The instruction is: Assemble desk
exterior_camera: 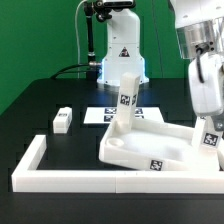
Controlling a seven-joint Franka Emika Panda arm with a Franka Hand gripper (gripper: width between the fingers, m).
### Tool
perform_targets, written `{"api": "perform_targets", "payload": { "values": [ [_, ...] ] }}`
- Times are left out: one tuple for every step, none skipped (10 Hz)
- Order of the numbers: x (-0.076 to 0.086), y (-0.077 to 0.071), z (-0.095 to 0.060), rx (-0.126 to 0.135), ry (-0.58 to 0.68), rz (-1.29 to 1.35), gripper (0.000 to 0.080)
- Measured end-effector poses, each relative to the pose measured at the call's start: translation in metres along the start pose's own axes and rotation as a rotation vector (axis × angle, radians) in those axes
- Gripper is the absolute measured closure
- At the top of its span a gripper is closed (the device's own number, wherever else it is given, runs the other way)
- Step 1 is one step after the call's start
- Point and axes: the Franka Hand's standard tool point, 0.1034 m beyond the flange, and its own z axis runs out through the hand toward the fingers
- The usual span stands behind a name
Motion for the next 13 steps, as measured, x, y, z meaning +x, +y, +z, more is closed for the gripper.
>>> {"api": "perform_targets", "payload": {
  "values": [
    [0.002,-0.002,0.0,0.008,0.015,0.053,0.0502],
    [0.003,-0.002,-0.001,0.011,0.022,0.06,0.0502],
    [0.003,-0.003,-0.001,0.013,0.021,0.055,0.0498],
    [0.003,-0.002,0.0,0.012,0.022,0.027,0.0498],
    [0.004,-0.002,0.0,0.012,0.022,0.027,0.0239],
    [0.004,-0.002,0.0,0.012,0.022,0.026,0.0239],
    [0.004,-0.002,0.0,0.012,0.022,0.026,0.0168],
    [0.004,-0.002,0.0,0.012,0.023,0.026,0.0168],
    [0.004,-0.002,0.0,0.012,0.023,0.026,0.0153],
    [0.004,-0.004,-0.001,0.013,0.022,0.016,0.0151],
    [0.009,-0.012,-0.016,0.028,0.016,-0.081,0.0151],
    [0.023,-0.022,-0.036,0.048,0.013,-0.118,0.0151],
    [0.034,-0.031,-0.04,0.058,0.02,-0.117,0.0151]
  ]
}}
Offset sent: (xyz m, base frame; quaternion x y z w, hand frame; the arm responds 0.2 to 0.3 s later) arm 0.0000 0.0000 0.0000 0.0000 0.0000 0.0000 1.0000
